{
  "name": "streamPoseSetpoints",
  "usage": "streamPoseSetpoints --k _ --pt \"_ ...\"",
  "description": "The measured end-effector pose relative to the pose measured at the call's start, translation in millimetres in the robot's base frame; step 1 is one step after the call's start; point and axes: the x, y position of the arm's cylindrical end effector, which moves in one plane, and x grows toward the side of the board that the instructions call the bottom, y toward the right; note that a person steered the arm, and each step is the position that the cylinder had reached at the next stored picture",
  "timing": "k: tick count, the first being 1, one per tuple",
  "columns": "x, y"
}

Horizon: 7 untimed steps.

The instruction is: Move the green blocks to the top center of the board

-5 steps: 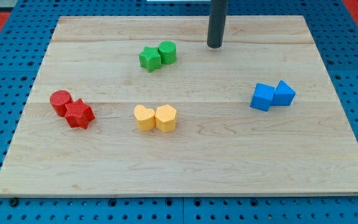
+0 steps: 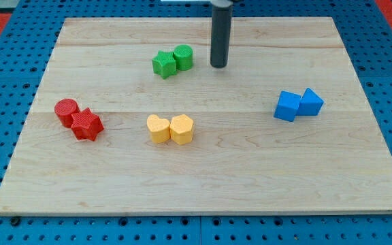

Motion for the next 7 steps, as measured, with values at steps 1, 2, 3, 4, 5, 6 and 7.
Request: streamPoseSetpoints --k 1,2,3,4,5,6,7 --pt "0.7 0.0" --pt "0.7 -0.1" --pt "0.9 -7.7" --pt "22.9 -21.8" --pt "65.1 -47.4" --pt "95.1 -74.8" --pt "77.3 -123.7"
